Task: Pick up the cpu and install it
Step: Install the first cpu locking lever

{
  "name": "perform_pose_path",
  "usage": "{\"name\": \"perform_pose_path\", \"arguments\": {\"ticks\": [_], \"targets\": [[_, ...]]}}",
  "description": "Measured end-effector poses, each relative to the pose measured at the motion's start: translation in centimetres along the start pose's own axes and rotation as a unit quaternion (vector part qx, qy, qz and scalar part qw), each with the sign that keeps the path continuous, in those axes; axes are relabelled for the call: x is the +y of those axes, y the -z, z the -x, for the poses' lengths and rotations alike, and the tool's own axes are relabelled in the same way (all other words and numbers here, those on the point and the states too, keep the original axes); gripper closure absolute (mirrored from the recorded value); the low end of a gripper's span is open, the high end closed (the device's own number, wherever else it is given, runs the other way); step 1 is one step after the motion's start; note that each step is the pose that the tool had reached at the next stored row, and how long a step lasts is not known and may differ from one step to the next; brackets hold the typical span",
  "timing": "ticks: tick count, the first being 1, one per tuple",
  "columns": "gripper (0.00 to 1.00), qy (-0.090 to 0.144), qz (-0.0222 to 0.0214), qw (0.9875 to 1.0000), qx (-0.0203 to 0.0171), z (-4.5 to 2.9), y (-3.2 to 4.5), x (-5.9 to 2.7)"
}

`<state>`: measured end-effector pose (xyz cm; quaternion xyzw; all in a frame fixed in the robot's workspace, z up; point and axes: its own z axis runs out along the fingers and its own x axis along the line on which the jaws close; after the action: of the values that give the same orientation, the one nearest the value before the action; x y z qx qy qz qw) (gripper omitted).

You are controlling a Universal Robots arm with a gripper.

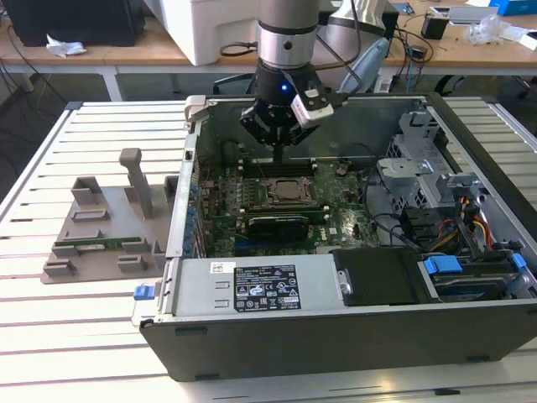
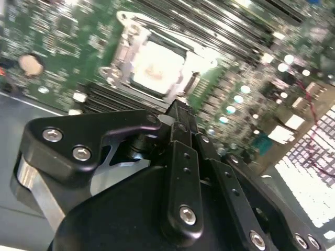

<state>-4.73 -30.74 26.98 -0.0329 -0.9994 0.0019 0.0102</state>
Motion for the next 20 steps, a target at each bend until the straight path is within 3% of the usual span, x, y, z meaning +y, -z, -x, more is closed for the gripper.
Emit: {"name": "perform_pose_path", "arguments": {"ticks": [4, 7, 8, 9, 12, 14, 17, 20], "targets": [[0.89, 0.000, 0.0003, 1.0000, 0.0000, -1.92, -0.15, -0.13], [0.89, 0.000, 0.0004, 1.0000, -0.0001, -4.30, -0.43, -0.18], [0.89, 0.000, 0.0003, 1.0000, -0.0001, -4.95, -0.52, 0.07], [0.89, 0.000, 0.0004, 1.0000, -0.0002, -5.09, -0.61, 0.79], [0.89, 0.001, 0.0004, 1.0000, -0.0001, -5.23, -0.73, 2.53], [0.89, 0.001, 0.0003, 1.0000, -0.0001, -5.14, -0.78, 2.69], [0.89, 0.001, 0.0002, 1.0000, 0.0002, -4.16, -0.79, 2.75], [0.89, 0.001, 0.0002, 1.0000, 0.0019, -2.70, -0.83, 2.84]]}}
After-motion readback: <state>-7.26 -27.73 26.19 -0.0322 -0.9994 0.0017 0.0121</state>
